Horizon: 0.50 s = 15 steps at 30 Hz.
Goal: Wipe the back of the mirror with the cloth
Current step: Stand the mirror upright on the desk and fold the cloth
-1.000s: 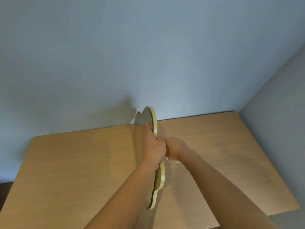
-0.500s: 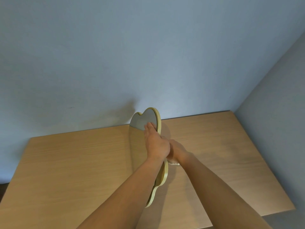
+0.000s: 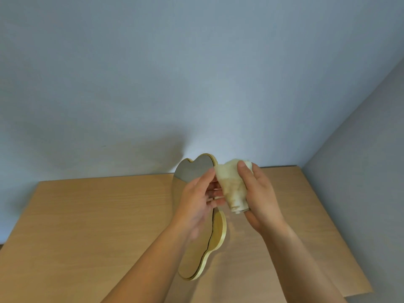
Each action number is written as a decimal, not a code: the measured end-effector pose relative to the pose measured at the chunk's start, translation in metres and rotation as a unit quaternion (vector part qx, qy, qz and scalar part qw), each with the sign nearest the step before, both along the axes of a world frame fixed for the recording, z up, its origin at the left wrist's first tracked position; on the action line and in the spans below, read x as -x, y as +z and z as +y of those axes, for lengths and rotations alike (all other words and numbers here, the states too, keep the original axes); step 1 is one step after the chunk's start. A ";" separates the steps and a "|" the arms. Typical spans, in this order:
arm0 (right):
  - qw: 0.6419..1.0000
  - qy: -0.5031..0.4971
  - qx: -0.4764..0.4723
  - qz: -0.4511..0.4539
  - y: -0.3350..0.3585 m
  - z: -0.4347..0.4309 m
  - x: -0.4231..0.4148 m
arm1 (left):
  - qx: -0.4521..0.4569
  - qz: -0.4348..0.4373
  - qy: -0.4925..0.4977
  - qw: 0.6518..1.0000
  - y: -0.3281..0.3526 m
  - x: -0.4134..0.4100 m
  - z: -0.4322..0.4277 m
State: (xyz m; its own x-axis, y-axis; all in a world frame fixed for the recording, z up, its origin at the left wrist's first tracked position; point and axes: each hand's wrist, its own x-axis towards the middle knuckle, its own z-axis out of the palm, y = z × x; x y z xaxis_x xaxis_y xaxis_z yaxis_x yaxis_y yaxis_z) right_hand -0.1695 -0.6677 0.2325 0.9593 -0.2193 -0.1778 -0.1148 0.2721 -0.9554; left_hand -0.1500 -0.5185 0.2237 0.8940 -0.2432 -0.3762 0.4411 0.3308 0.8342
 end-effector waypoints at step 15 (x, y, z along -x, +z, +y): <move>0.993 0.077 0.075 0.053 0.004 0.156 -0.043 | -0.095 -0.003 0.095 0.991 -0.006 -0.025 0.153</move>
